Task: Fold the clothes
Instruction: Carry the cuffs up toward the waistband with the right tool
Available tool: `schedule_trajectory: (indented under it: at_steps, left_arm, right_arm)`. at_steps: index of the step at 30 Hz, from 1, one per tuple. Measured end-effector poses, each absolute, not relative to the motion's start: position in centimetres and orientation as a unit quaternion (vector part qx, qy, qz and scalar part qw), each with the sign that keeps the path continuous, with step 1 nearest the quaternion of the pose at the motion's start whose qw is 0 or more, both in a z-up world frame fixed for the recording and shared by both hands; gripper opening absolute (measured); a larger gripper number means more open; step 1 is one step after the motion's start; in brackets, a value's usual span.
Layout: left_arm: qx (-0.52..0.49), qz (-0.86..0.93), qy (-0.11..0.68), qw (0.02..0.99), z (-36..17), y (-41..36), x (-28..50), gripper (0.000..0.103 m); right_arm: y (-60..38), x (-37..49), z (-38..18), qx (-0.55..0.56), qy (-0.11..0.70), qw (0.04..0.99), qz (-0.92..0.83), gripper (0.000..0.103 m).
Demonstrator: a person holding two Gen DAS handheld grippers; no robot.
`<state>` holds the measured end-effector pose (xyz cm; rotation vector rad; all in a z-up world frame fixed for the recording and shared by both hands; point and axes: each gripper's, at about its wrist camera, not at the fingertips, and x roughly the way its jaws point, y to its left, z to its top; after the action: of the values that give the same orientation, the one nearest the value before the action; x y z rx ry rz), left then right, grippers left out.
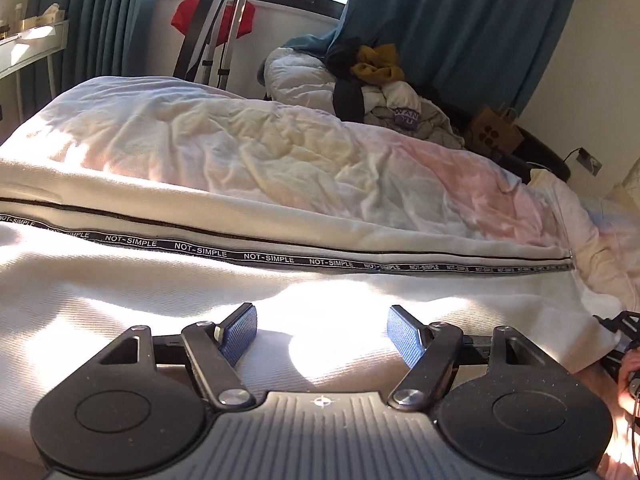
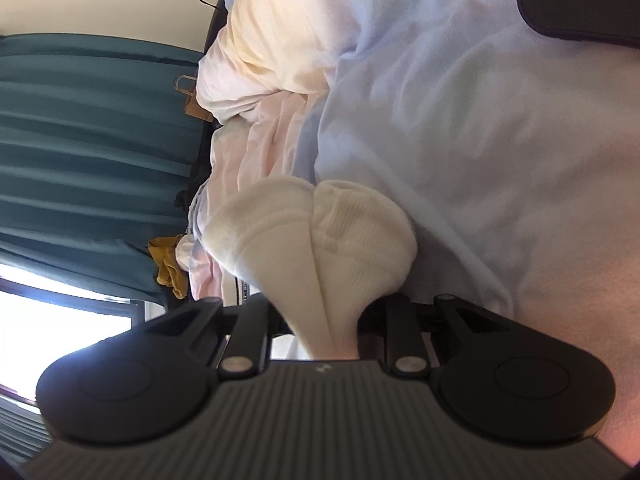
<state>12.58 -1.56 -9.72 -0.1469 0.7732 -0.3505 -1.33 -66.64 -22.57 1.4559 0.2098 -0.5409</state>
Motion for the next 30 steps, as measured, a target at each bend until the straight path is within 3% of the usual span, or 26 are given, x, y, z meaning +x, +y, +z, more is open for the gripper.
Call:
schedule_trajectory:
  at_steps: [8,18,30]
  left_arm:
    - [-0.041,-0.158,0.379,0.911,-11.4,-1.7,13.7,0.072]
    - [-0.057,-0.171,0.373,0.91,-10.3,-1.0,14.0,0.073]
    - [-0.129,-0.187,0.321,0.919,-7.8,3.0,14.5,0.073]
  right_arm:
    - [-65.7,-0.8,-19.1,0.589,0.075,0.77,-0.234,0.019]
    - [-60.1,0.8,-9.4,0.417,0.028,0.889,-0.187,0.018]
    - [-46.0,3.3,2.3,0.229,0.003,0.97,-0.08,0.016]
